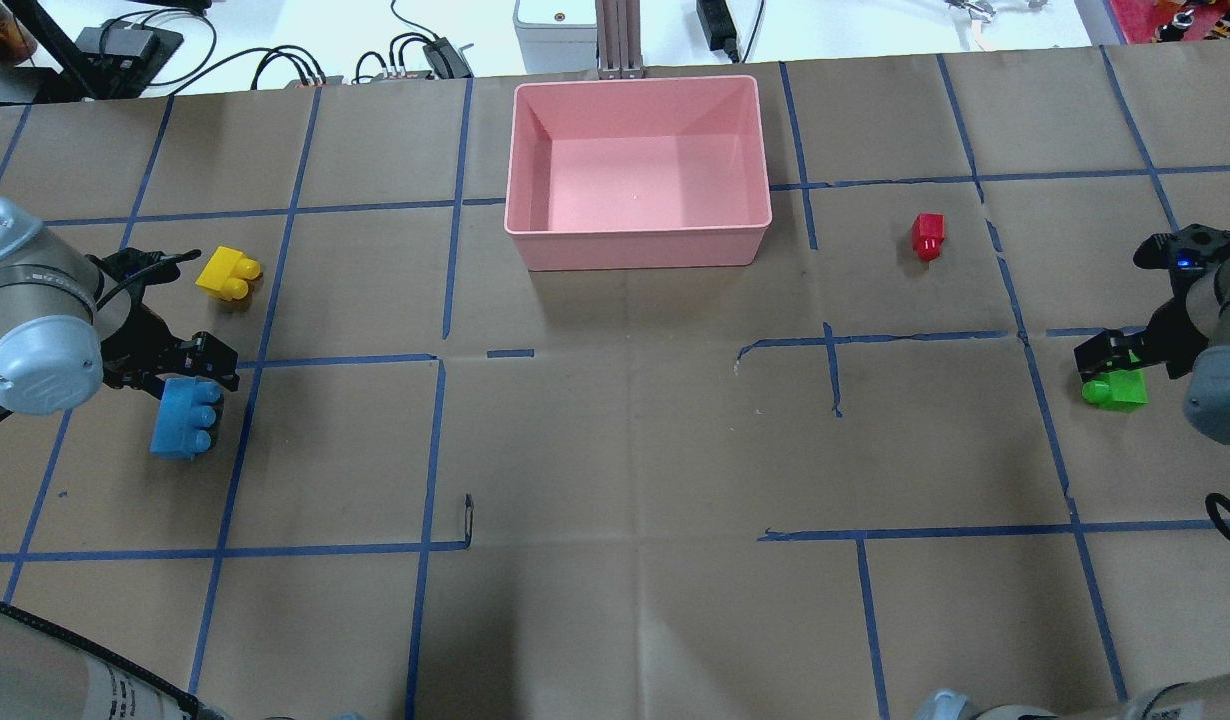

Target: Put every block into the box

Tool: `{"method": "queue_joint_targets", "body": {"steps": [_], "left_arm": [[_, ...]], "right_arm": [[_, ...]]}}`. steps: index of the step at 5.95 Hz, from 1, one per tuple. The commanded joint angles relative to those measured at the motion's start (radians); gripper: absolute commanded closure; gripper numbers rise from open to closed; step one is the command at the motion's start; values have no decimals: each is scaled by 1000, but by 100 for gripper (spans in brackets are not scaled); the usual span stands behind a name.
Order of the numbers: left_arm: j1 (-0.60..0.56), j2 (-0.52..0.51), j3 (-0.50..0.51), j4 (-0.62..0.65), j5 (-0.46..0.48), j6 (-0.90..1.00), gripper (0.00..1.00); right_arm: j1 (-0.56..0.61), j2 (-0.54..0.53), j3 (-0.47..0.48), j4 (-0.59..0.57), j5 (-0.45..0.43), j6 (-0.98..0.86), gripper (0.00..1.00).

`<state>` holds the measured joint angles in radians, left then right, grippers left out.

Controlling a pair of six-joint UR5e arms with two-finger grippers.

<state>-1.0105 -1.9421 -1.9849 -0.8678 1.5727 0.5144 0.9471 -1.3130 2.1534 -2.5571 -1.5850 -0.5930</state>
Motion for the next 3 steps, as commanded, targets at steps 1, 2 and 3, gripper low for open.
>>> {"method": "queue_joint_targets", "body": {"steps": [1, 2, 3], "left_arm": [[1, 0, -12, -2, 1, 18, 7], [3, 0, -11, 0, 1, 22, 19], [3, 2, -11, -2, 4, 22, 38]], "right_arm": [[1, 37, -1, -34, 0, -4, 1], [1, 49, 0, -37, -6, -4, 3], [1, 52, 2, -37, -6, -5, 3]]}}
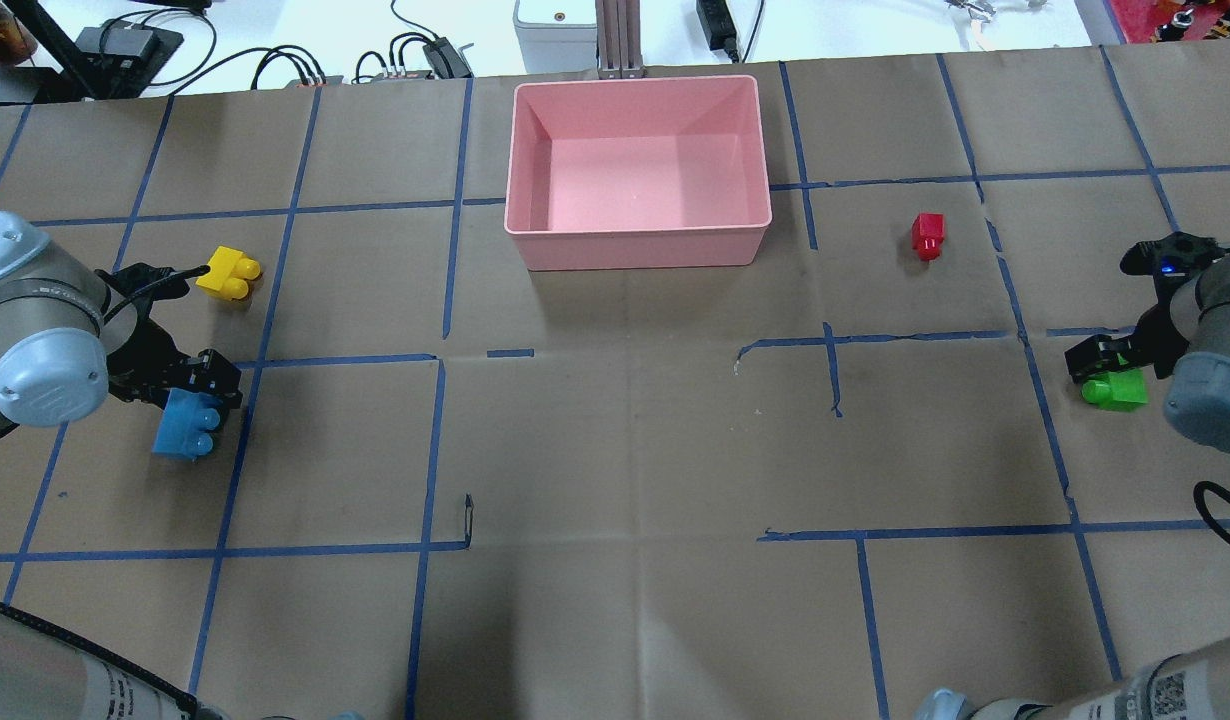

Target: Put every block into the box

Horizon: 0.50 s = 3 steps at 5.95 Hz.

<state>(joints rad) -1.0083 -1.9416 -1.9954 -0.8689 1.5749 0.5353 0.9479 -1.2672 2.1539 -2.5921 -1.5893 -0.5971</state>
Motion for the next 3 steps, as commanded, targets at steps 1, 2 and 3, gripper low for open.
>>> {"method": "queue_joint_targets", "body": {"steps": [1, 2, 3], "left_arm": [[2, 9, 0, -10, 5, 3, 52], [2, 16, 0, -16, 7, 3, 60], [0, 21, 4, -16, 7, 3, 66]], "right_arm": [[0, 3, 0, 9, -18, 2, 23], [0, 3, -2, 9, -18, -1, 55], [0, -6, -2, 10, -18, 0, 87]]}}
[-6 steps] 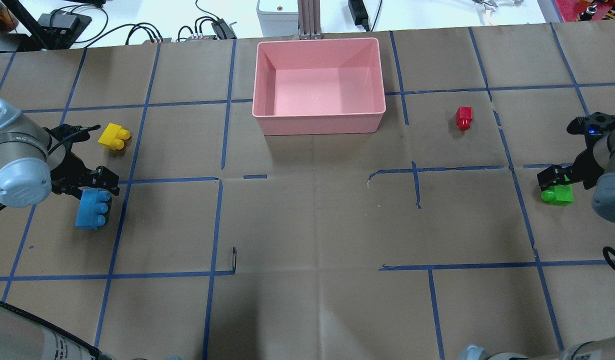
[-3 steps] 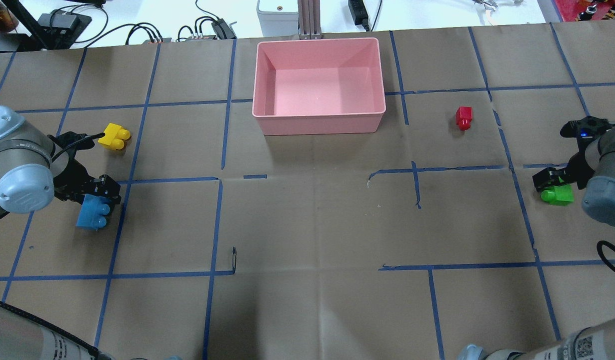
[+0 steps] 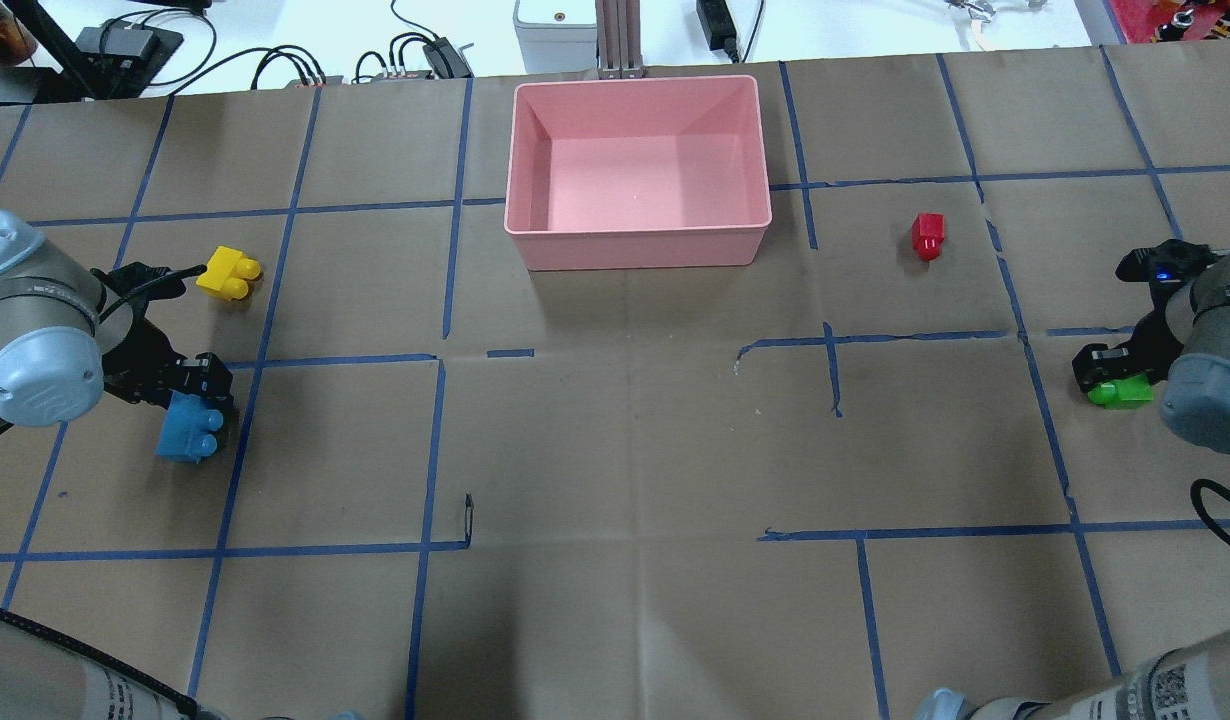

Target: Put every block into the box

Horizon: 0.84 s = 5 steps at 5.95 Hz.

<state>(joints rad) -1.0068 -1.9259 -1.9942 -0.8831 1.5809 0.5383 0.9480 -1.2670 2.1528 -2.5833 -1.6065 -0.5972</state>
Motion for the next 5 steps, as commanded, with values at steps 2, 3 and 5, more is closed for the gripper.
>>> {"method": "queue_joint_targets", "body": {"steps": [2, 3, 5], "left_arm": [[-6, 98, 114, -162, -1, -9, 69], [-9, 149, 299, -426, -5, -17, 69], [-89, 69, 585, -626, -45, -44, 69]], "right_arm": [[9, -63, -89, 32, 8, -12, 96], [50, -139, -178, 180, 34, -62, 95], [319, -152, -284, 172, 155, -130, 96]]}}
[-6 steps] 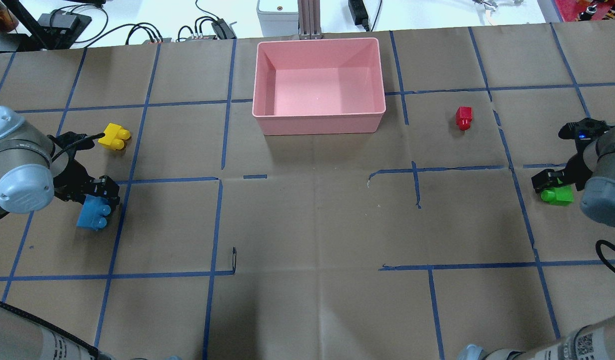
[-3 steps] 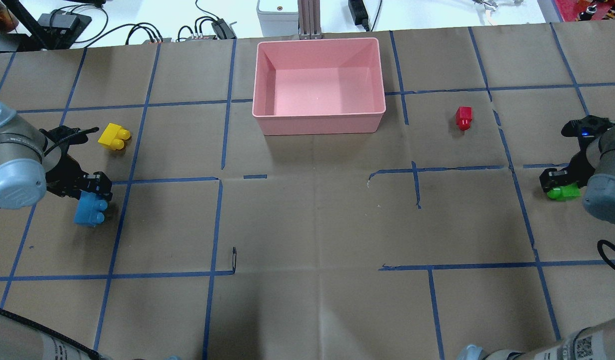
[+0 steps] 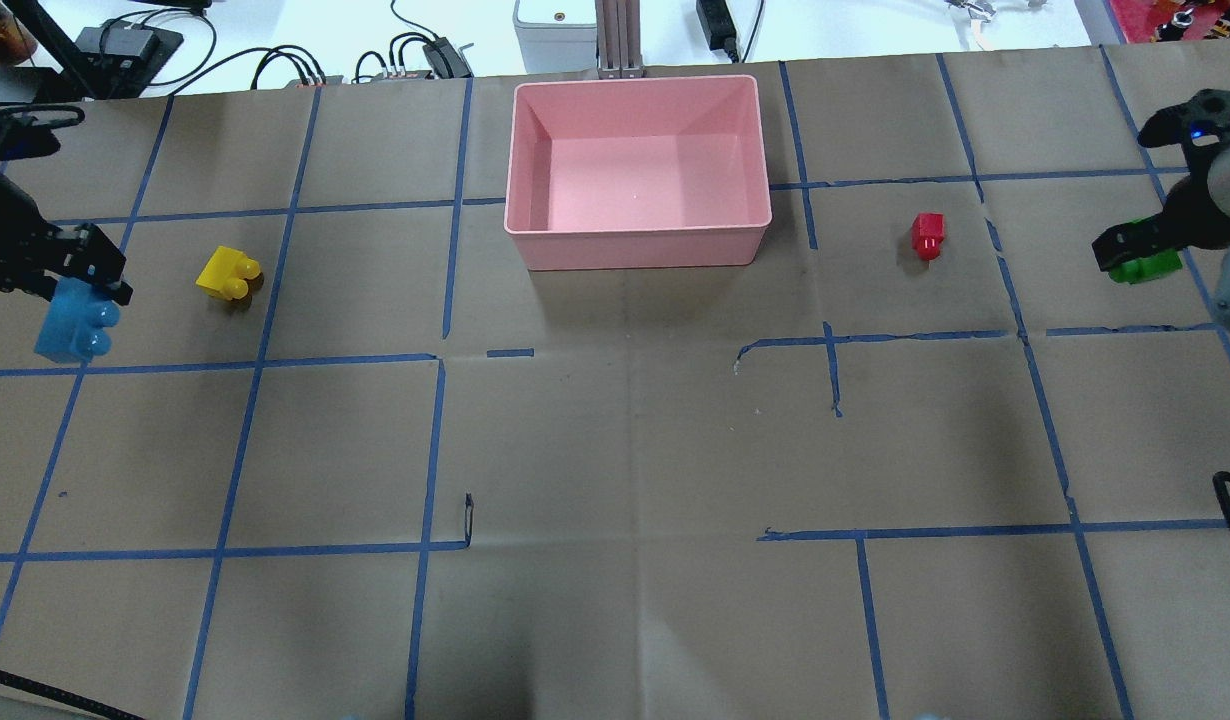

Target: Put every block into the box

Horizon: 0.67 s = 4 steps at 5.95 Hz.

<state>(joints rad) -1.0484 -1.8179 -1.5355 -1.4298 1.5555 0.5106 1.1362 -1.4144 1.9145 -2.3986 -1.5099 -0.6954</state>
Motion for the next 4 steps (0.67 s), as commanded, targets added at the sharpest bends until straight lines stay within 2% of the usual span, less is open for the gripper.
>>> {"method": "queue_joint_targets", "body": {"steps": [1, 2, 3, 4], "left_arm": [[-126, -93, 196, -78, -26, -121, 69], [-209, -142, 251, -77, -28, -242, 69], [-266, -191, 302, -67, -37, -341, 69], [-309, -257, 374, -61, -79, -444, 69]], "right_arm": [[274, 59, -73, -113, 112, -27, 98], [427, 216, -221, -172, 120, -23, 98], [542, 385, -459, -162, 117, 6, 98], [613, 525, -623, -162, 156, 17, 98]]}}
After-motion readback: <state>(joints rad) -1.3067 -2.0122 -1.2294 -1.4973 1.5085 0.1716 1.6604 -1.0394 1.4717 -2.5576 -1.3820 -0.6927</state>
